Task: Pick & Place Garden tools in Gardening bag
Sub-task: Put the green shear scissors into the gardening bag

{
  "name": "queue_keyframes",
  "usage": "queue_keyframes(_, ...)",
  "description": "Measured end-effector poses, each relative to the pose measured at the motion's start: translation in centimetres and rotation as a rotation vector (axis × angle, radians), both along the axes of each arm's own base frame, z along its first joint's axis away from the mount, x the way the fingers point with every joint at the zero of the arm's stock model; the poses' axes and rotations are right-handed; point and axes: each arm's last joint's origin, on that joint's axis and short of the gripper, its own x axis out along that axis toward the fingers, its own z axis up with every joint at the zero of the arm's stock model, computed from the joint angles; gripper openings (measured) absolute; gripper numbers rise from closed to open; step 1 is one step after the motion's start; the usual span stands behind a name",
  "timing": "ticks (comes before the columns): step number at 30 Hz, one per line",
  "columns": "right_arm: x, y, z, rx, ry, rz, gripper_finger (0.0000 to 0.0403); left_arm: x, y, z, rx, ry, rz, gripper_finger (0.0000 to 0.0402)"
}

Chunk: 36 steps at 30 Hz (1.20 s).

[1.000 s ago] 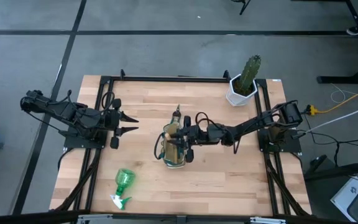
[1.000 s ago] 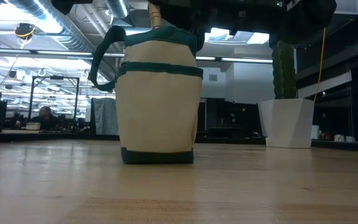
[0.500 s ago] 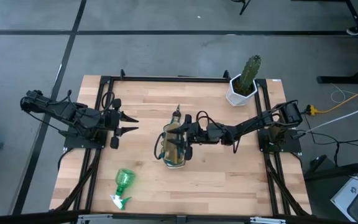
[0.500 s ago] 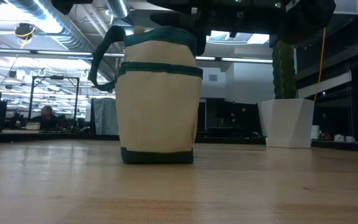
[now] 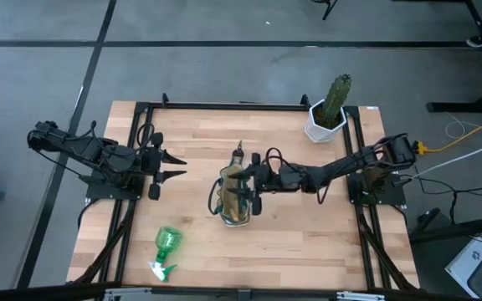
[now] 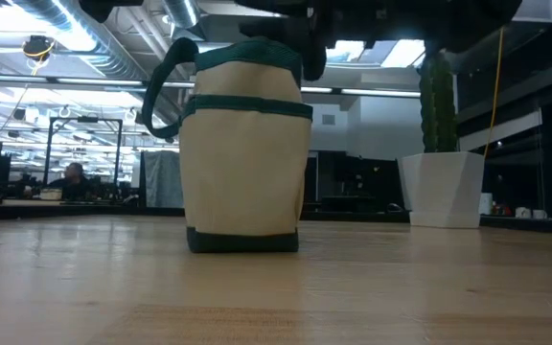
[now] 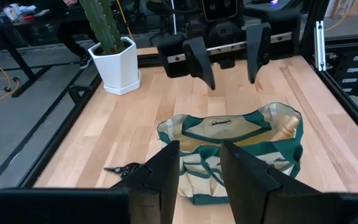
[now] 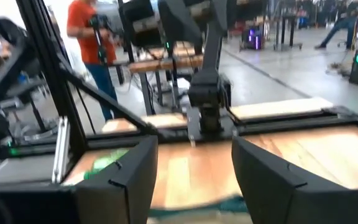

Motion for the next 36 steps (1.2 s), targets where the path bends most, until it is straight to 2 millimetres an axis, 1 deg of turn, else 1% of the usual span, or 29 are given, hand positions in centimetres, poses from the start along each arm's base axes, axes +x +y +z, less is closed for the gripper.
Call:
queue_keyframes(4,-0.5,-0.3,0.0,-0.015,0.088,-0.005,0.0206,0.0,0.0,0.0,0.0,0.0,0.0,0.0109)
queue_keyframes(7,-0.9,-1.0,0.0,-0.023,0.161,-0.02,0.0206,0.0,0.0,0.0,0.0,0.0,0.0,0.0112)
queue_keyframes(13,-1.8,-2.7,0.1,0.056,0.291,-0.084,0.0206,0.0,0.0,0.0,0.0,0.0,0.0,0.0113)
queue_keyframes(18,-2.7,-5.1,0.2,0.166,0.395,-0.109,0.0206,0.0,0.0,0.0,0.0,0.0,0.0,0.0109)
queue_keyframes(24,-3.1,-9.3,0.3,0.297,0.444,-0.138,0.0206,0.0,0.0,0.0,0.0,0.0,0.0,0.0112)
queue_keyframes(27,-3.1,-11.4,0.9,0.341,0.475,-0.182,0.0206,0.0,0.0,0.0,0.0,-0.001,0.0,0.0113)
queue_keyframes(30,-3.1,-13.1,1.9,0.354,0.488,-0.231,0.0206,0.0,0.0,0.0,0.0,-0.001,0.0,0.0112)
queue_keyframes(33,-2.8,-14.1,3.5,0.341,0.467,-0.251,0.0206,0.0,0.0,0.0,0.0,-0.001,0.0,0.011)
queue_keyframes(36,-2.8,-14.7,4.5,0.337,0.476,-0.263,0.0206,0.0,0.0,0.0,0.0,-0.001,0.0,0.0109)
